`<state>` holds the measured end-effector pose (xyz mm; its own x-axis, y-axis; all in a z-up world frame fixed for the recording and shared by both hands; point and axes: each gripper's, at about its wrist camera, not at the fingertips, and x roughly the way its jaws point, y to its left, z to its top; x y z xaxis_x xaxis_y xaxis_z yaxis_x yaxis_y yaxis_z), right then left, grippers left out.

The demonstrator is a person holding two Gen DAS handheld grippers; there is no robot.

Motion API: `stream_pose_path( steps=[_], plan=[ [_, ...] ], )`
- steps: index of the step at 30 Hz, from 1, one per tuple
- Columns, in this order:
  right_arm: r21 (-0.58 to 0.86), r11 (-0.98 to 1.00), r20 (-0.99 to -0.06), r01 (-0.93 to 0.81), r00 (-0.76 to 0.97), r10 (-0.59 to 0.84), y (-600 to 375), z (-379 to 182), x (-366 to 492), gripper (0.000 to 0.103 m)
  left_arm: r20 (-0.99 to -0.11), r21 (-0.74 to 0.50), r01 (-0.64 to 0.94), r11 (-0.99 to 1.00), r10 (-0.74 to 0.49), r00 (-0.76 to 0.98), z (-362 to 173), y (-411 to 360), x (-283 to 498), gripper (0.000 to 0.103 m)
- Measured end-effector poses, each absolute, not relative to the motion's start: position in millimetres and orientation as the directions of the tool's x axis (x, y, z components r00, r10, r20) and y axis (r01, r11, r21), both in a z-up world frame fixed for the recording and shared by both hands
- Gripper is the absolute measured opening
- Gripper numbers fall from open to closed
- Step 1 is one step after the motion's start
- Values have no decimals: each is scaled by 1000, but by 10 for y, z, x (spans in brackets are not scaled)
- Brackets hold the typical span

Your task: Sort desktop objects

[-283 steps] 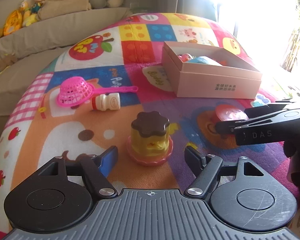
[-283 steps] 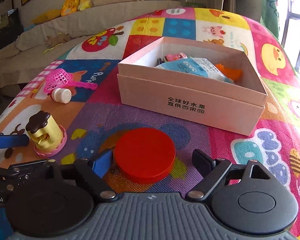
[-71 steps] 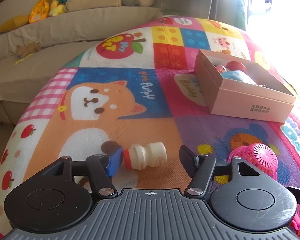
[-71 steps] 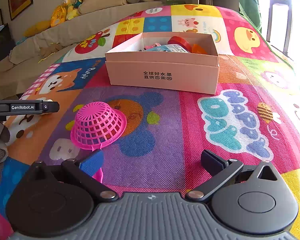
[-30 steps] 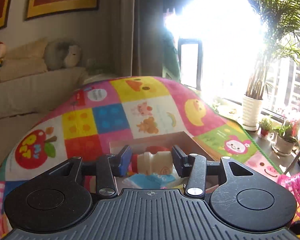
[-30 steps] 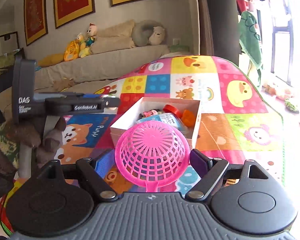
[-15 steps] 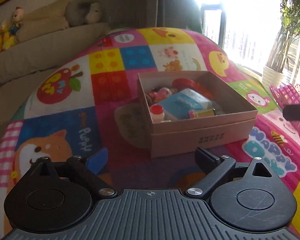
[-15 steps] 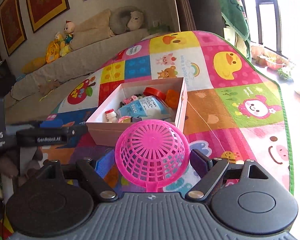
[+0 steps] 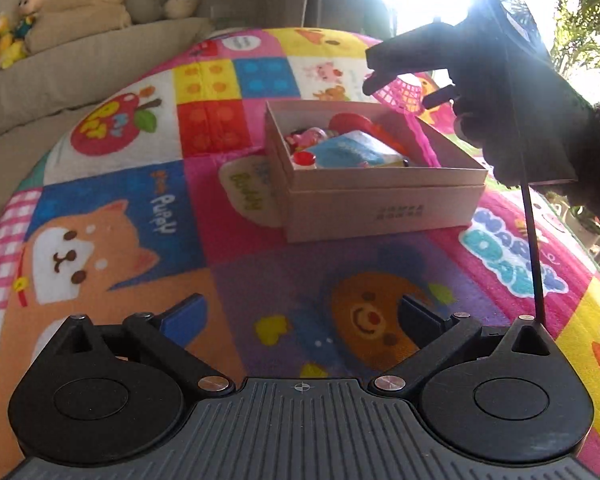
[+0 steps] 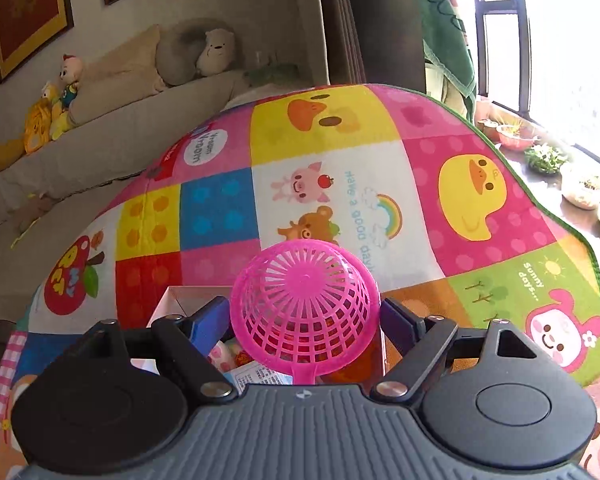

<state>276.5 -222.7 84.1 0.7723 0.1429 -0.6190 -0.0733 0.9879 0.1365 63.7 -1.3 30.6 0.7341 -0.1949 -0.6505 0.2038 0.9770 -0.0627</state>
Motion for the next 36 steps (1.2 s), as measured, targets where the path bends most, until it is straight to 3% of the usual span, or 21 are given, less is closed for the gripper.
stream_pose_path(
  steps=[10, 13, 15, 16, 20, 25, 27, 36],
  plan=[
    [7, 984, -626, -176, 767, 142, -2082, 596, 2177, 85, -682, -93, 165, 982, -183, 708, 138, 76, 651, 103],
    [33, 985, -615, -172, 773, 156, -2142, 616, 1900, 85, -664, -80, 165, 983, -176, 726, 124, 43, 595, 103],
    [91, 981, -597, -169, 779, 190, -2215, 615, 1630, 101, -650, -79, 156, 985, -169, 741, 88, 39, 571, 103],
    [113, 980, -584, -165, 787, 199, -2245, 599, 1472, 103, -656, -75, 148, 986, -161, 737, 63, 33, 582, 103],
    [86, 986, -583, -146, 795, 168, -2231, 404, 957, 103, -648, -34, 93, 995, -93, 756, 14, -4, 610, 103],
    [4, 993, -650, -121, 754, 94, -2174, 51, 752, 103, -617, -18, 51, 999, -51, 785, 18, -55, 647, 103],
    [6, 992, -691, -127, 717, 96, -2175, -16, 799, 103, -642, -3, 44, 999, -36, 766, -25, -98, 692, 103],
    [5, 992, -666, -125, 740, 97, -2154, -55, 749, 103, -638, 9, 34, 999, -20, 769, -56, -97, 681, 103]
  ],
)
